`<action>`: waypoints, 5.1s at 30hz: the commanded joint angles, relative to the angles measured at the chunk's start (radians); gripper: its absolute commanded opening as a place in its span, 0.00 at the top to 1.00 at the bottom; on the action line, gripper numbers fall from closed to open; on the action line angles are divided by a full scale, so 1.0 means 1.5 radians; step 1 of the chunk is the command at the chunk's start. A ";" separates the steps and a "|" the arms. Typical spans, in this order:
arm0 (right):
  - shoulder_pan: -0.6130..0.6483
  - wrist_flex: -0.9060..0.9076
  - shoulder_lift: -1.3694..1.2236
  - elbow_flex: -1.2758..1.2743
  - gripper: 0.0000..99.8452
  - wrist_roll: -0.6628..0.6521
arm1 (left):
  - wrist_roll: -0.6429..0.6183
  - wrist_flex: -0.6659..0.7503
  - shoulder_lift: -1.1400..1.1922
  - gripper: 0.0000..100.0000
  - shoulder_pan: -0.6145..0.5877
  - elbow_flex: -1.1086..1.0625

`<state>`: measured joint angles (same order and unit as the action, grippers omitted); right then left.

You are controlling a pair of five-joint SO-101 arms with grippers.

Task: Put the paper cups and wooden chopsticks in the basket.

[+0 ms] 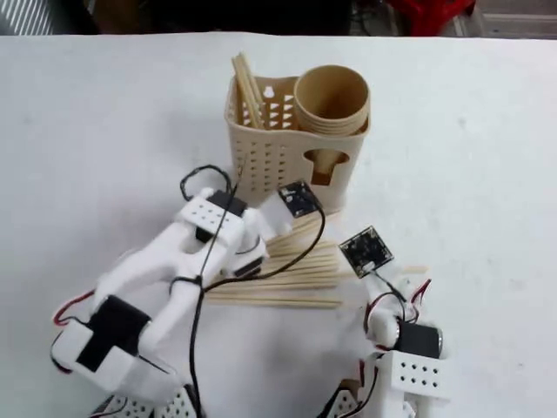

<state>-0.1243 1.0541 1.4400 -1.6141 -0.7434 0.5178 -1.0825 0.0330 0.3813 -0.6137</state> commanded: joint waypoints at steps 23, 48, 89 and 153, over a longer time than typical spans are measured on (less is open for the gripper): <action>-0.005 0.007 0.008 0.003 0.98 -0.009 | 0.041 -0.237 -0.181 0.98 0.002 0.039; -0.005 0.007 0.008 0.003 0.98 -0.009 | -0.155 -0.316 -0.418 0.98 -0.038 0.510; -0.001 0.005 0.008 -0.003 0.98 -0.012 | -0.406 0.278 -0.102 0.89 -0.079 0.465; -0.005 0.006 0.008 -0.004 0.98 -0.012 | 0.057 0.032 -0.036 0.97 0.085 -0.066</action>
<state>-0.1243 1.0541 1.4431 -1.6233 -0.7495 0.6268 -1.0395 -0.0253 0.5117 -0.7549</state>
